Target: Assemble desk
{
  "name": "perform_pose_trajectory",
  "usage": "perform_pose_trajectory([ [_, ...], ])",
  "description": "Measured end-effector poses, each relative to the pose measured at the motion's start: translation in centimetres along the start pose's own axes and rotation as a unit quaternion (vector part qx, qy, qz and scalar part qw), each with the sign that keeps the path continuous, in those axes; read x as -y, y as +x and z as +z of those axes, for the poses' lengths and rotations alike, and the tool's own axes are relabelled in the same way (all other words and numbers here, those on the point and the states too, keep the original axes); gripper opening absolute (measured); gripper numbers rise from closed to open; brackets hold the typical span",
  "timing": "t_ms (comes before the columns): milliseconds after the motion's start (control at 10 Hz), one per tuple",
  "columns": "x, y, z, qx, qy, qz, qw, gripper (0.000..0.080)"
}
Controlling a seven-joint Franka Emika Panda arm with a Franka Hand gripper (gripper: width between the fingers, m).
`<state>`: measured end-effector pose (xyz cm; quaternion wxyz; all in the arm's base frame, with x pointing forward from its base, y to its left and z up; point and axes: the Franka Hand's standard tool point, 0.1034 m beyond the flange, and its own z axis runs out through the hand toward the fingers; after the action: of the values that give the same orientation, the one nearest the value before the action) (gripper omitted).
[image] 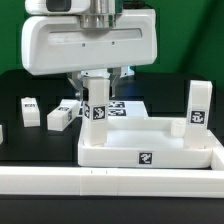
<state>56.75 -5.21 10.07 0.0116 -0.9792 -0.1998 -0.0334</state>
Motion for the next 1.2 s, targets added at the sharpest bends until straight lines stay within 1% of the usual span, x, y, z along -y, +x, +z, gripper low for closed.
perform_pose_trajectory([
  [200, -0.02, -0.02, 0.00, 0.000, 0.001, 0.018, 1.000, 0.0288],
  [300, -0.11, -0.12, 0.01, -0.002, 0.005, 0.067, 0.998, 0.0288],
  [500, -0.07, -0.07, -0.02, -0.002, 0.005, 0.179, 0.984, 0.0288],
  [600, -0.06, -0.14, 0.02, -0.002, 0.006, 0.230, 0.973, 0.0289],
  [700, -0.06, -0.27, 0.09, -0.001, 0.006, 0.295, 0.955, 0.0289],
  [800, -0.07, -0.28, 0.10, -0.001, 0.006, 0.326, 0.945, 0.0289],
  [1000, -0.11, -0.31, 0.13, -0.002, 0.008, 0.436, 0.900, 0.0290],
  [1200, 0.09, -0.26, 0.14, 0.002, 0.009, 0.516, 0.857, 0.0291],
])
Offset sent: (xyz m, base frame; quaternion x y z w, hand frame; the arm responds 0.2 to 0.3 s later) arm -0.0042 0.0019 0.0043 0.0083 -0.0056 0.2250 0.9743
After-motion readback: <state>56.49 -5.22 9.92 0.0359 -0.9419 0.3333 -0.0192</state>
